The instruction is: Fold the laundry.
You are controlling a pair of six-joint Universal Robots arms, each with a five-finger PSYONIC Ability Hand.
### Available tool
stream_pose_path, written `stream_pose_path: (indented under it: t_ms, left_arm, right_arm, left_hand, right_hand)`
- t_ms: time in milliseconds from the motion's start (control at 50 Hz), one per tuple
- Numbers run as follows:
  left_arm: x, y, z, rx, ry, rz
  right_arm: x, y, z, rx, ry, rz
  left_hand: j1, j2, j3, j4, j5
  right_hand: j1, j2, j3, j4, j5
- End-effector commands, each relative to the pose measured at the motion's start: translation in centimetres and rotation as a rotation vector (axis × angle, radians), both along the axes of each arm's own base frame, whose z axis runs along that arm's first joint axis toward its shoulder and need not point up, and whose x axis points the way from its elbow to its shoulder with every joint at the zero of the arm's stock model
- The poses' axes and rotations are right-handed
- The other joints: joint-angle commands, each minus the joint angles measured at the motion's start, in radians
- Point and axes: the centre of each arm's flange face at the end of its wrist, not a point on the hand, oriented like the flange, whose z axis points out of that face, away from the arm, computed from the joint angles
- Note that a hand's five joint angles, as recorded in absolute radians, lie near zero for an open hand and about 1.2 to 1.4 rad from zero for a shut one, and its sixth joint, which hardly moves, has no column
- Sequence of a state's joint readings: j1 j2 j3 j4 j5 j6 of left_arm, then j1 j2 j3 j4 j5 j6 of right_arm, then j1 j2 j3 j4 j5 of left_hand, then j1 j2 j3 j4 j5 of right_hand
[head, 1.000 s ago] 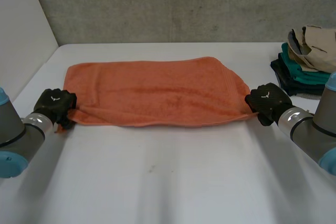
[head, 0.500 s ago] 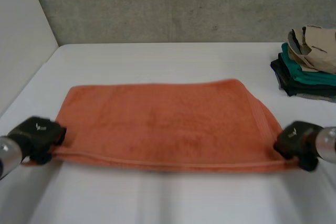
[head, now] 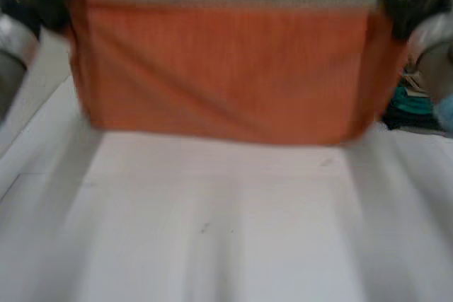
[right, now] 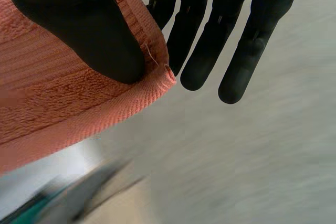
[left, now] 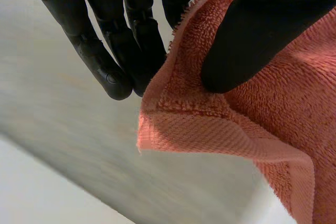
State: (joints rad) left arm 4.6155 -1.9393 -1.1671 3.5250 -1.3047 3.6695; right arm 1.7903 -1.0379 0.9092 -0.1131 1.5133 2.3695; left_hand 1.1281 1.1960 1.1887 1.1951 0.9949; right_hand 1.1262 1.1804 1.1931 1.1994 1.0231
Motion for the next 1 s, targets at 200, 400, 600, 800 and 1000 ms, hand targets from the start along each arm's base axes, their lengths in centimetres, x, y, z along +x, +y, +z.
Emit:
stream_pose_path:
  t_ms: [200, 400, 600, 800, 1000]
  left_arm:
    - [1.5, -2.0, -0.1, 0.127, 0.275, 0.030]
    - [0.7, -1.0, -9.9, 0.367, 0.195, -0.015]
    - [0.9, 3.8, -19.7, 0.667, 0.003, -0.001]
    - [4.0, 10.2, -18.9, 0.854, -0.185, 0.041]
    - [6.7, 16.7, -16.4, 1.023, -0.427, -0.016]
  right_arm:
    - [1.1, 0.1, 4.2, -0.209, -0.127, 0.134]
    - [2.1, 0.3, -6.0, 0.138, -0.044, 0.181]
    - [1.1, 3.3, -15.9, 0.476, 0.172, 0.131]
    - [-3.8, 7.6, -14.0, 0.632, 0.396, 0.007]
    - [-7.0, 15.2, -12.0, 0.874, 0.559, 0.093]
  left_hand:
    - [0.268, 0.200, 0.208, 0.201, 0.227]
    - [0.268, 0.200, 0.208, 0.201, 0.227]
    - [0.268, 0.200, 0.208, 0.201, 0.227]
    - [0.268, 0.200, 0.208, 0.201, 0.227]
    - [0.268, 0.200, 0.208, 0.201, 0.227]
  right_hand:
    - [0.270, 0.216, 0.203, 0.197, 0.199]
    - [0.270, 0.216, 0.203, 0.197, 0.199]
    - [0.270, 0.216, 0.203, 0.197, 0.199]
    - [0.270, 0.216, 0.203, 0.197, 0.199]
    - [0.270, 0.216, 0.203, 0.197, 0.199]
